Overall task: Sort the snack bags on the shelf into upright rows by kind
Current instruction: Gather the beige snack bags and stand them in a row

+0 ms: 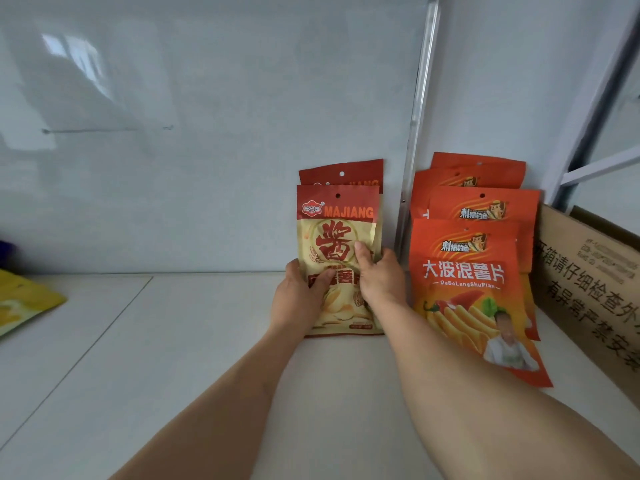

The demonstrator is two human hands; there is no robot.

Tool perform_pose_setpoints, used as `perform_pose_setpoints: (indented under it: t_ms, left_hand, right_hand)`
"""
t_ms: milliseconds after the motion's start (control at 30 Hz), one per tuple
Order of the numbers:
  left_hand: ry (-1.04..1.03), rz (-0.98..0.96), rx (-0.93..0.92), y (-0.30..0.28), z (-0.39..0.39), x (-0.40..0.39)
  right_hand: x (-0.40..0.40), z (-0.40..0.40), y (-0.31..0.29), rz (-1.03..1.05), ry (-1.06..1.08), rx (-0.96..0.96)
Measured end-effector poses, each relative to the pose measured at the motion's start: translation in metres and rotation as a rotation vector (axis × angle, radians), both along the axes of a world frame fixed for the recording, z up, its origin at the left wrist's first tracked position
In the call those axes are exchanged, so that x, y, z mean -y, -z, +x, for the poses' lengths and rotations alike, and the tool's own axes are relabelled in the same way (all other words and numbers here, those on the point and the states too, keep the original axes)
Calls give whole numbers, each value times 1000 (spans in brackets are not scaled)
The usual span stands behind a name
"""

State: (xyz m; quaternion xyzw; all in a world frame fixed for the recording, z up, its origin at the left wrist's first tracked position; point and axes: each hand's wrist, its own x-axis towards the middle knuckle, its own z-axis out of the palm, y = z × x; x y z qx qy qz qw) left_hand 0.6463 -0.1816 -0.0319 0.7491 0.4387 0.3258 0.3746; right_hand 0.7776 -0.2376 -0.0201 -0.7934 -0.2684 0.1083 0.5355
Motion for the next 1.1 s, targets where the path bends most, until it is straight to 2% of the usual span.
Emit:
perform_pose_setpoints:
  t_ms: [100, 233, 333, 433, 533, 600, 767, 1100]
  left_hand:
    - [-12, -41, 31, -2, -6, 5]
    - [-19, -32, 25, -3, -22, 10]
    - [-31, 34, -25, -1, -45, 5]
    - [-64, 196, -209, -2, -78, -7]
    - [-37, 474, -426, 0, -119, -20]
    - [-2, 678, -502, 4, -144, -31]
    - [3, 990, -581, 7, -204, -42]
    - [-176, 893, -733, -6, -316, -16]
  right_hand:
    - [7, -10, -1, -85, 64, 67]
    - [19, -25, 4, -100, 140, 172]
    - [29, -49, 5, -195, 243, 415]
    - [32, -77, 7, -269, 200, 694]
    - [29, -106, 9, -330, 48, 877]
    - [25, -129, 9, -363, -57, 959]
    - [16, -183, 12, -441, -256, 1057]
    - [2, -282, 9, -436, -428, 1048]
